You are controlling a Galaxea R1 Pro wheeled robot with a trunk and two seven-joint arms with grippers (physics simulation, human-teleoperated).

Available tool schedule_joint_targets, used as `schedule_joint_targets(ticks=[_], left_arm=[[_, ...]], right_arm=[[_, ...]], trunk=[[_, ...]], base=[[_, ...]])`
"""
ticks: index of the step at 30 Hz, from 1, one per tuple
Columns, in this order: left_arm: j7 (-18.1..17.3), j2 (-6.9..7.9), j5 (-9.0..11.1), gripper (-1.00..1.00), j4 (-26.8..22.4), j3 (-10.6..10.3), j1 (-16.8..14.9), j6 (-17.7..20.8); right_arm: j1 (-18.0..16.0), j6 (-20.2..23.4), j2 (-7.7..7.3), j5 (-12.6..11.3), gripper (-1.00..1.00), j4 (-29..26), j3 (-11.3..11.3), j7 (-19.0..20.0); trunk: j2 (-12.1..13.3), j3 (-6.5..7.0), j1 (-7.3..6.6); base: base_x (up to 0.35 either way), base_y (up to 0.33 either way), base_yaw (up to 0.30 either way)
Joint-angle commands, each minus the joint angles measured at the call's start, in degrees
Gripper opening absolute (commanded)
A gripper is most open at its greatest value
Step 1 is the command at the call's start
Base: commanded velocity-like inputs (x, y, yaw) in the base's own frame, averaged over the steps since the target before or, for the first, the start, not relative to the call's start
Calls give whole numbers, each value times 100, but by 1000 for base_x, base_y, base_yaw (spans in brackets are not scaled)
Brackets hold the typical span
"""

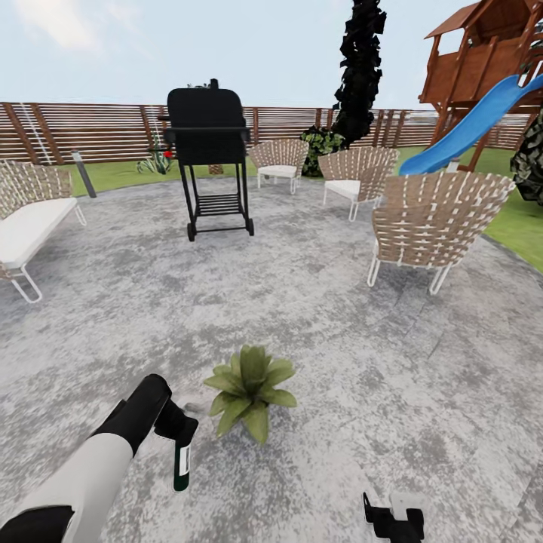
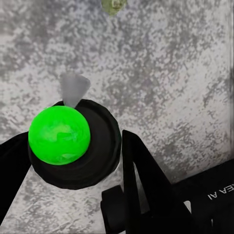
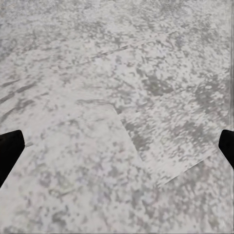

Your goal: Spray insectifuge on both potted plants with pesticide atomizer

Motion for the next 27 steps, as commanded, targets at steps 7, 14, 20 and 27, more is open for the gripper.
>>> schedule_joint_targets(ticks=[7, 14, 20, 27], left_arm=[[-58, 5, -58, -100, -8, 26, -7, 25], [-51, 5, -58, -100, -8, 26, 18, 25], [-52, -1, -55, -100, 1, -6, -12, 53], [-60, 5, -67, -100, 1, -28, -25, 64]], right_arm=[[-2, -12, -1, -36, 100, 3, 50, -24], [-3, -12, 1, -36, 100, 10, 50, -18], [-5, -12, 0, -36, 100, 10, 50, -21], [-2, -12, 1, -36, 100, 9, 50, -23]], trunk=[[-2, -5, 1], [-2, -5, 1], [-2, -5, 1], [-2, -5, 1]], base=[[174, -251, 0], [146, -145, 0], [2, -1, 170], [0, 0, 276]])
